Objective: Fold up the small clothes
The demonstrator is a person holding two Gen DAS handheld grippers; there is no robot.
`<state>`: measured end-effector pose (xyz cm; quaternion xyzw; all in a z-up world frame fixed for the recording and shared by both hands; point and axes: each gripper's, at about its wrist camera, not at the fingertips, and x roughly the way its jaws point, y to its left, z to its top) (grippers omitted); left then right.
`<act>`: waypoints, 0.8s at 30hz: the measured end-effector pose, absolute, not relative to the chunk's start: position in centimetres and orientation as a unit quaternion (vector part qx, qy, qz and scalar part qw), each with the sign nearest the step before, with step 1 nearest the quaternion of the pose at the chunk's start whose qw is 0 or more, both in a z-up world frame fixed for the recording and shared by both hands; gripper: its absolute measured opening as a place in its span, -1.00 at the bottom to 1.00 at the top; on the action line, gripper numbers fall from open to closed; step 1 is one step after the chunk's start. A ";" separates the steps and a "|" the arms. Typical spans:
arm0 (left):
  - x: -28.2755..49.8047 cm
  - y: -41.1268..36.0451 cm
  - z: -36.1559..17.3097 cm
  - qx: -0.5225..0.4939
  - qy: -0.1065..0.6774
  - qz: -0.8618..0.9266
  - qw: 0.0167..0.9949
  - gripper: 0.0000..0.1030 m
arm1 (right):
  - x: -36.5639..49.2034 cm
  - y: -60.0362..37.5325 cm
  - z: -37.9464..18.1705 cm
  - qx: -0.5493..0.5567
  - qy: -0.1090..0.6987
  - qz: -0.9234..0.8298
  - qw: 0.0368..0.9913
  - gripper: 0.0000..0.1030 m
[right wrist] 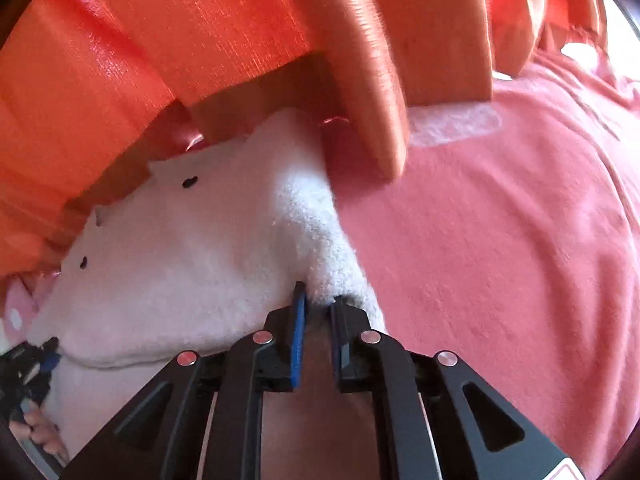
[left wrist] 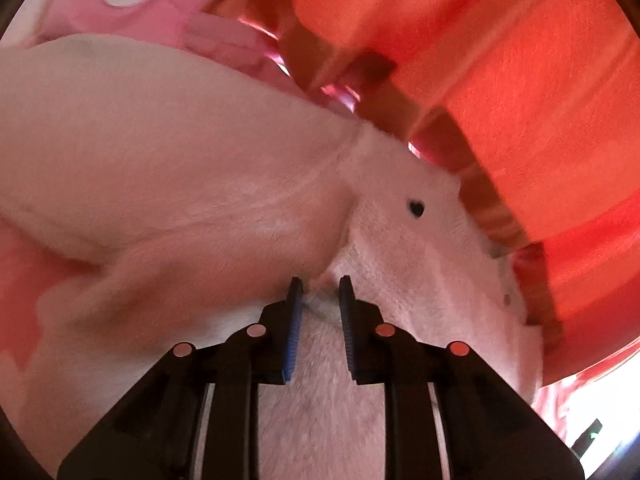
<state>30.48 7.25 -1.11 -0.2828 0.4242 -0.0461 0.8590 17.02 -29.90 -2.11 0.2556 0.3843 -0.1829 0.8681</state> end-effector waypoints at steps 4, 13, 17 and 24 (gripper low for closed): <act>27.9 13.7 3.1 -0.311 0.364 -0.008 0.878 0.06 | 14.3 -27.1 2.2 0.213 0.352 -0.181 0.893 -0.58; 23.3 35.7 1.7 -0.332 0.337 0.273 0.837 0.41 | 12.8 -17.6 3.7 0.141 0.372 -0.093 0.913 -0.20; 23.7 40.7 -0.5 -0.369 0.354 0.300 0.805 0.38 | 13.7 -14.9 2.1 0.124 0.391 -0.078 0.909 -0.20; 25.7 40.2 0.3 -0.329 0.347 0.277 0.834 -0.85 | 13.6 -14.9 1.5 0.129 0.399 -0.086 0.904 -0.20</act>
